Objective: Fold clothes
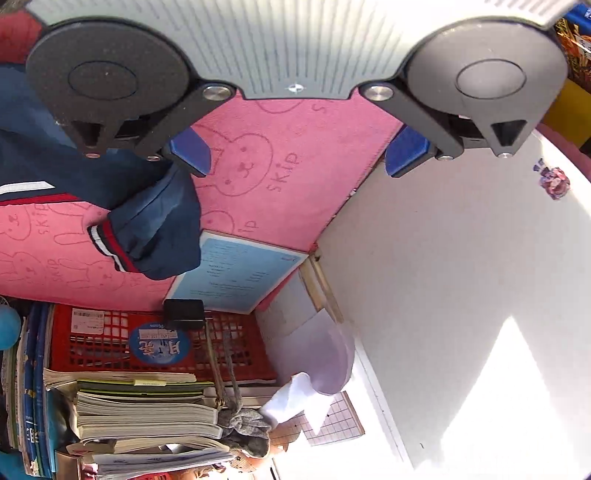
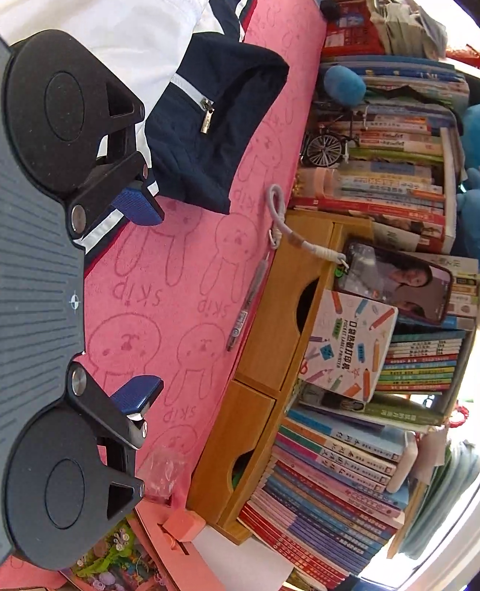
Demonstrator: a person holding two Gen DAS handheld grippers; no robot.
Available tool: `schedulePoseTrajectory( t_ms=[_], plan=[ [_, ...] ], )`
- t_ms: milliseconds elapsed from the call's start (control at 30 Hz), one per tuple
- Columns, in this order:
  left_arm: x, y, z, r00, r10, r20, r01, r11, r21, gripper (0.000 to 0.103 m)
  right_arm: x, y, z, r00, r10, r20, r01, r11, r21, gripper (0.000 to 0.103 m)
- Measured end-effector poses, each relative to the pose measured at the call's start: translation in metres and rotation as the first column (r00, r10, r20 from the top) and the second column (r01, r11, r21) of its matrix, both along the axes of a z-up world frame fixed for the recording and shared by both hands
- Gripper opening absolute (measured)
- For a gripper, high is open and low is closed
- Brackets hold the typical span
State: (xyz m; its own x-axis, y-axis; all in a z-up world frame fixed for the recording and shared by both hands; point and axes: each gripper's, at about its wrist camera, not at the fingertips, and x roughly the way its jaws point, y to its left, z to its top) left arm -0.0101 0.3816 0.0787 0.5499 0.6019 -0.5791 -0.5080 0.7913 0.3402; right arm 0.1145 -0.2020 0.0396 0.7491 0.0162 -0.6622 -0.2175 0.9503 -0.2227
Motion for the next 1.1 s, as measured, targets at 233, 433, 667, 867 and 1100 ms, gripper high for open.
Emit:
schedulePoseTrajectory(
  t_ms=[233,433,667,867,1100],
  plan=[
    [0.023,-0.085,0.029,0.860,-0.503,0.086,0.510,0.855,-0.097,0.103,-0.009,0.023,-0.036,0.990,0.107,-0.097,-0.111,0.993,-0.039,0.087],
    [0.091,-0.167,-0.012,0.598,-0.801,0.025,0.795,0.588,-0.153,0.103,-0.040,-0.003,-0.038,0.972,0.182,-0.149,-0.174,0.983,0.066,0.087],
    [0.152,-0.201,-0.073,0.536,-0.841,-0.067,0.787,0.527,-0.322,0.103,-0.051,-0.021,-0.035,0.970,0.221,-0.105,-0.214,0.974,0.073,0.098],
    [0.149,-0.200,-0.089,0.499,-0.863,-0.080,0.797,0.494,-0.348,0.103,-0.009,-0.015,-0.030,0.971,0.230,-0.066,-0.225,0.972,0.072,0.103],
    [0.154,-0.211,-0.092,0.432,-0.900,-0.063,0.796,0.413,-0.442,0.103,0.007,0.005,-0.050,0.937,0.324,-0.132,-0.304,0.940,0.155,0.102]
  ],
)
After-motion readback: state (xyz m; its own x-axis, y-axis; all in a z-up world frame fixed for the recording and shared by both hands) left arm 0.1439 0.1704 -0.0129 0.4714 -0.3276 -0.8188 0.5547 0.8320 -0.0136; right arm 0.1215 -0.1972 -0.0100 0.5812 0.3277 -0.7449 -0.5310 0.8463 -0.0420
